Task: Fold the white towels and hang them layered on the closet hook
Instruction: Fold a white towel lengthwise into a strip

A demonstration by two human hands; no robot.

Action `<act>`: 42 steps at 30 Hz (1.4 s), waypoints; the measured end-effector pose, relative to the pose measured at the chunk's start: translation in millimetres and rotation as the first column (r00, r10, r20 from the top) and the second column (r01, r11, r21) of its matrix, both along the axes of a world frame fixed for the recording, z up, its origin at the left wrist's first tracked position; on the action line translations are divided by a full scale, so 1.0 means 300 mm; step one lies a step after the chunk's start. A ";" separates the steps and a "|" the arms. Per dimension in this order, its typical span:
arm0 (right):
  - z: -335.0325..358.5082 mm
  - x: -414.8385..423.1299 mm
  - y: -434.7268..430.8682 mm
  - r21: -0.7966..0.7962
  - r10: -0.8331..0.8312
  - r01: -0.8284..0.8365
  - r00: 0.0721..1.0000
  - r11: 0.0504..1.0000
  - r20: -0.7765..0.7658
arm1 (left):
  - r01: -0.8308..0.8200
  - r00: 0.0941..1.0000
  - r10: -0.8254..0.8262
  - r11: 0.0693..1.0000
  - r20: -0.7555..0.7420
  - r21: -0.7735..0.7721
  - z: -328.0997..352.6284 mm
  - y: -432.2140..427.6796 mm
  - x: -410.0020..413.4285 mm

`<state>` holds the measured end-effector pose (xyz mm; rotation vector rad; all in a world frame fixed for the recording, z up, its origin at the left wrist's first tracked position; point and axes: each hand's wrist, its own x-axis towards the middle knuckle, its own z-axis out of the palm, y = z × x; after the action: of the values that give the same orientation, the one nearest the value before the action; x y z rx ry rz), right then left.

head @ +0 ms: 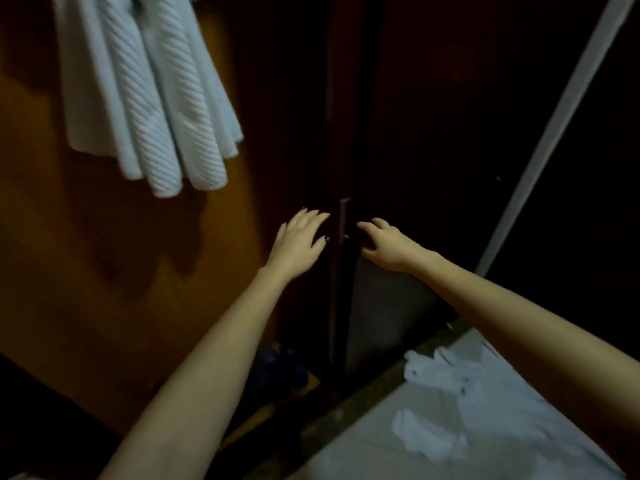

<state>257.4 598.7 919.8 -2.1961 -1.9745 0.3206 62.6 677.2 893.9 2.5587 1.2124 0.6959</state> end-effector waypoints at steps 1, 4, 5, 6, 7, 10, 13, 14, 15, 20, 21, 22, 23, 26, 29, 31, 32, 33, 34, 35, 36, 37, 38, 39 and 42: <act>-0.059 0.054 -0.046 -0.048 -0.049 0.050 0.998 0.998 0.028 | 0.027 0.998 -0.029 0.999 -0.048 -0.040 -0.061 -0.028 0.048; -0.217 0.216 -0.191 -0.182 -0.184 0.192 0.981 0.964 0.059 | 0.104 0.971 -0.128 0.986 -0.202 -0.128 -0.221 -0.095 0.187; -0.264 0.271 -0.238 -0.224 -0.226 0.232 0.973 0.946 0.053 | 0.134 0.950 -0.172 0.979 -0.262 -0.157 -0.271 -0.113 0.232; -0.307 0.330 -0.283 -0.260 -0.269 0.270 0.962 0.927 0.043 | 0.165 0.922 -0.218 0.969 -0.320 -0.185 -0.318 -0.130 0.280; -0.345 0.386 -0.325 -0.286 -0.312 0.307 0.950 0.908 0.029 | 0.193 0.891 -0.261 0.958 -0.370 -0.211 -0.361 -0.147 0.327; -0.451 0.549 -0.443 -0.340 -0.441 0.407 0.897 0.848 -0.027 | 0.263 0.814 -0.374 0.919 -0.444 -0.293 -0.477 -0.197 0.481; -0.580 0.702 -0.535 -0.377 -0.514 0.461 0.857 0.804 -0.048 | 0.329 0.769 -0.460 0.880 -0.444 -0.342 -0.597 -0.239 0.661; -0.635 0.748 -0.559 -0.392 -0.527 0.469 0.848 0.791 -0.049 | 0.355 0.755 -0.488 0.866 -0.439 -0.352 -0.648 -0.251 0.722; -0.700 0.791 -0.581 -0.411 -0.539 0.476 0.841 0.778 -0.046 | 0.377 0.740 -0.513 0.852 -0.435 -0.364 -0.708 -0.266 0.781; -1.129 0.965 -0.634 -0.457 -0.563 0.493 0.826 0.740 -0.021 | 0.427 0.697 -0.577 0.811 -0.425 -0.400 -1.129 -0.302 1.032; -1.232 0.991 -0.641 -0.468 -0.569 0.497 0.822 0.731 -0.015 | 0.426 0.698 -0.579 0.808 -0.421 -0.406 -1.234 -0.308 1.070; -1.340 1.015 -0.649 -0.477 -0.577 0.503 0.816 0.721 -0.012 | 0.425 0.698 -0.580 0.807 -0.419 -0.410 -1.344 -0.313 1.105; -1.454 1.037 -0.654 -0.483 -0.585 0.509 0.811 0.713 -0.009 | 0.430 0.692 -0.581 0.808 -0.428 -0.403 -1.458 -0.314 1.136; -1.797 1.087 -0.668 -0.505 -0.584 0.502 0.811 0.703 -0.007 | 0.528 0.562 -0.618 0.780 -0.550 -0.336 -1.804 -0.317 1.204; -2.139 1.132 -0.684 -0.521 -0.561 0.473 0.828 0.711 -0.014 | 0.590 0.502 -0.633 0.749 -0.589 -0.301 -2.140 -0.309 1.255; -2.349 1.160 -0.690 -0.525 -0.556 0.466 0.831 0.713 -0.018 | 0.541 0.538 -0.625 0.770 -0.565 -0.337 -2.350 -0.311 1.266; -2.446 1.171 -0.694 -0.523 -0.562 0.467 0.826 0.713 -0.028 | 0.516 0.549 -0.627 0.774 -0.552 -0.365 -2.448 -0.318 1.265; -2.537 1.180 -0.696 -0.518 -0.567 0.469 0.823 0.715 -0.036 | 0.499 0.558 -0.625 0.778 -0.546 -0.381 -2.545 -0.325 1.262; -2.624 1.191 -0.694 -0.514 -0.564 0.467 0.824 0.719 -0.041 | 0.491 0.562 -0.622 0.781 -0.545 -0.386 -2.641 -0.331 1.257; -2.707 1.202 -0.692 -0.514 -0.562 0.463 0.826 0.722 -0.044 | 0.483 0.563 -0.621 0.783 -0.546 -0.393 -2.732 -0.337 1.250; -2.786 1.211 -0.687 -0.517 -0.562 0.461 0.826 0.722 -0.049 | 0.469 0.568 -0.618 0.786 -0.543 -0.403 -2.817 -0.341 1.244; -2.859 1.222 -0.680 -0.517 -0.562 0.459 0.825 0.722 -0.053 | 0.449 0.583 -0.611 0.792 -0.536 -0.414 -2.895 -0.342 1.240; -2.930 1.231 -0.672 -0.518 -0.565 0.458 0.823 0.723 -0.061 | 0.421 0.604 -0.600 0.799 -0.524 -0.430 -2.965 -0.343 1.237; -2.996 1.238 -0.667 -0.515 -0.572 0.458 0.816 0.725 -0.079 | 0.387 0.631 -0.586 0.805 -0.508 -0.449 -3.028 -0.344 1.235; -3.165 1.256 -0.647 -0.496 -0.582 0.458 0.804 0.738 -0.124 | 0.321 0.703 -0.531 0.830 -0.473 -0.456 -3.197 -0.345 1.240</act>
<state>634.2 404.7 -29.8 -2.6807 -1.1294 1.0043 434.7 573.6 -65.1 2.6554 0.6915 -0.4204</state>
